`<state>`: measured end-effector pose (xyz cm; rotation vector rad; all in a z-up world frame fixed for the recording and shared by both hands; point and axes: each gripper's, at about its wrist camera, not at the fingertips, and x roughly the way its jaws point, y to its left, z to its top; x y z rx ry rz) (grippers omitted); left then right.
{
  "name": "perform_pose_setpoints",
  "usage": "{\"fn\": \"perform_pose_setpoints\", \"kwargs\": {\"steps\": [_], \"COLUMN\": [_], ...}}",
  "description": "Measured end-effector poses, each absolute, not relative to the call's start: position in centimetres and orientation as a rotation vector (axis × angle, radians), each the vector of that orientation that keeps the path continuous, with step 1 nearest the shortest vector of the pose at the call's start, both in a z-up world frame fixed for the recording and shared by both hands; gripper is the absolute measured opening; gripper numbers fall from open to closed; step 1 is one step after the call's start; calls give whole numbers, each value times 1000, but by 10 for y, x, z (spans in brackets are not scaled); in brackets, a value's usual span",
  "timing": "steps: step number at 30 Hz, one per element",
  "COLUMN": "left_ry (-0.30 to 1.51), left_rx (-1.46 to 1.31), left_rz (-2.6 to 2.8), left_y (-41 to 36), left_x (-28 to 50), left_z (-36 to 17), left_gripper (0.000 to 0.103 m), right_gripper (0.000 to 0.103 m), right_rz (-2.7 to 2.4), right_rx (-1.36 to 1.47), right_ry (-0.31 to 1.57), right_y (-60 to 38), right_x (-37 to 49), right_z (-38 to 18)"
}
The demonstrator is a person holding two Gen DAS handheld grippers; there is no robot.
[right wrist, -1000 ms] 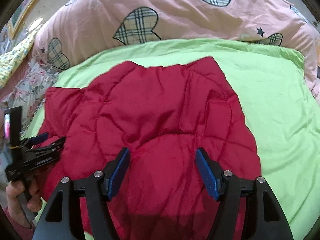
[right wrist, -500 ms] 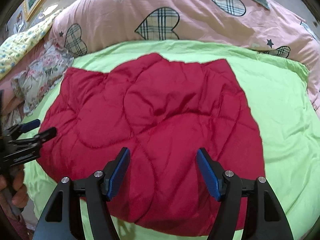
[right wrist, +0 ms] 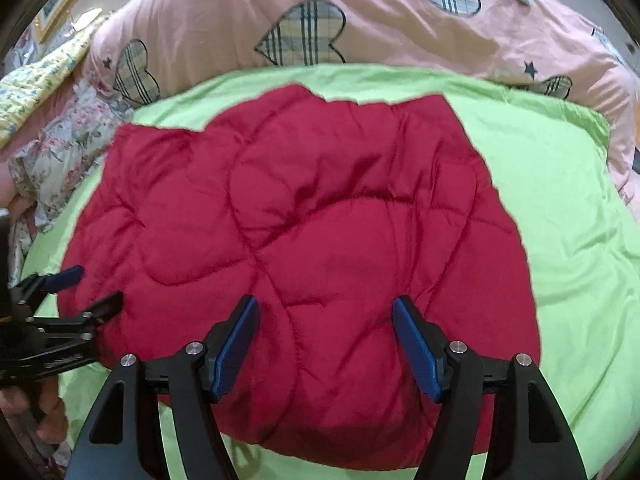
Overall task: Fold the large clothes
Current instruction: 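Press and smooth the folded jacket flat with both open grippers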
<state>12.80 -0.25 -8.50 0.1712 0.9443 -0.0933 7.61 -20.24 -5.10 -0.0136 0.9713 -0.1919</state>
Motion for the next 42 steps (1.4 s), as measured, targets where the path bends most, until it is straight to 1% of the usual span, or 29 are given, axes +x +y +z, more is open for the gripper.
{"fn": "perform_pose_setpoints", "kwargs": {"steps": [3,8,19,22,27,31,34,38,42], "left_ry": [943,948,949,927,859,953,967,964,945], "left_rx": [173,173,177,136,45,45,62,73,84], "left_rz": [-88,-89,-88,-102,-29,-42,-39,-13,-8], "left_y": [-6,-3,-2,5,39,43,35,30,22], "left_x": [128,137,138,130,115,130,140,144,124], "left_z": [-88,-95,-95,-84,-64,-85,-96,-90,-76], "left_gripper": [93,95,95,93,93,93,95,94,95], "right_gripper": [70,75,74,74,74,75,75,75,76], "right_rz": [-197,-216,-208,-204,-213,-226,-229,-220,-186], "right_rx": [2,-5,19,34,34,30,26,40,63], "right_ry": [1012,1010,1023,1024,1015,999,996,992,951], "right_y": [-210,-216,-219,-222,-219,-217,-216,-217,-208], "right_x": [84,92,81,79,75,70,70,70,51], "right_z": [-65,-80,-73,-77,-79,-81,-81,-74,-55]}}
